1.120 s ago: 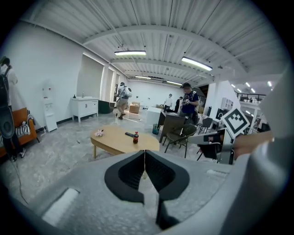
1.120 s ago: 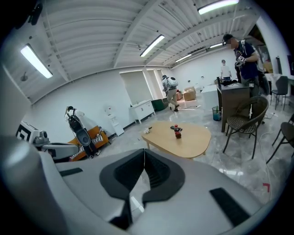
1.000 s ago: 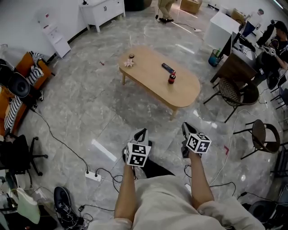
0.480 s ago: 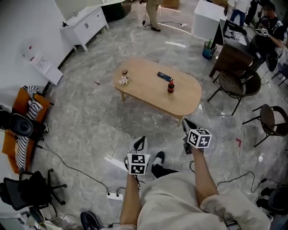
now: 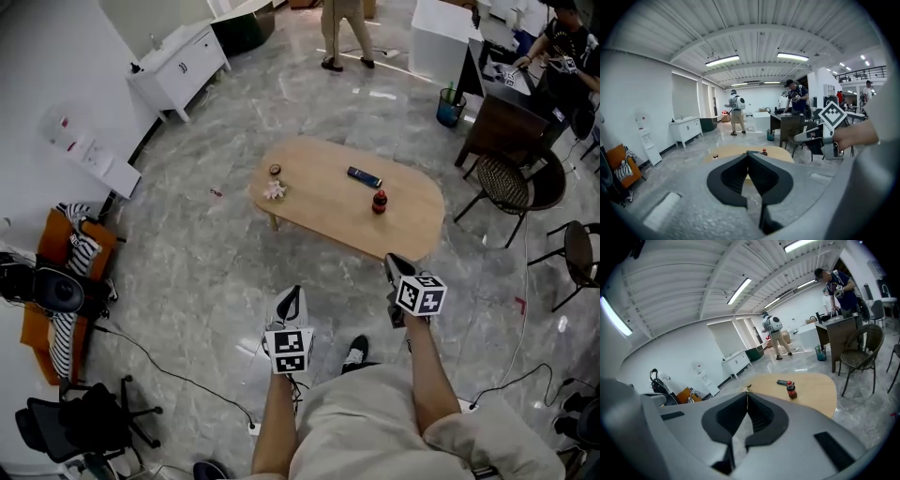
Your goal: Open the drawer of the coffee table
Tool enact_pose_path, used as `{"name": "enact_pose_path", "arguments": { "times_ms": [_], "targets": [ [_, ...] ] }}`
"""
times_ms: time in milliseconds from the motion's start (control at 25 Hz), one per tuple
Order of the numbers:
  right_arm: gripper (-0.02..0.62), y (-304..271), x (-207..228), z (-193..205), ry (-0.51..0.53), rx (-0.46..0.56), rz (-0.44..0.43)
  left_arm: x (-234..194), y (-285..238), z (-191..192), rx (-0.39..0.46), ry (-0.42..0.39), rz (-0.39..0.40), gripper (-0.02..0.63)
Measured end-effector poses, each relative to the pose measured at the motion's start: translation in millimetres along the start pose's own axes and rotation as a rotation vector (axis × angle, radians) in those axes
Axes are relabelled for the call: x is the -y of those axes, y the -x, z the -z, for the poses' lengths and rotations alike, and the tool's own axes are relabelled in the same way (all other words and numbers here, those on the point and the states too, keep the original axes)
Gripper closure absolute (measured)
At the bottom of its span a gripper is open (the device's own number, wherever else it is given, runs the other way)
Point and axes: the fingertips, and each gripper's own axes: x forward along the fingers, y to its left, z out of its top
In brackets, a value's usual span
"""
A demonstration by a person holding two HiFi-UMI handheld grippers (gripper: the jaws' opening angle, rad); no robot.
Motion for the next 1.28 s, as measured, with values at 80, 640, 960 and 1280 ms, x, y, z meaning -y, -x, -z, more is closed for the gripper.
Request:
{"name": "enact_pose_path", "arguments": {
  "times_ms": [80, 640, 960, 1280],
  "targets": [
    [0.58, -6, -1, -5, -0.008, 0.006, -0.002, -10, -9, -6, 0.007, 0.004, 0.0, 0.595],
    [0.578, 48, 61, 31, -0.119, 0.04, 0.285, -20, -91, -2, -0.053, 0.043, 0.15, 0.595],
    [0.58, 59, 67, 41, -0.281, 0.122, 0.474, -28, -165, -4, -0.092, -0.01, 0.348, 0.595],
    [0.58, -8, 34, 44, -0.421, 0.275, 0.497, -67, -236, 26, -0.18, -0.121, 0.52, 0.594]
  ]
}}
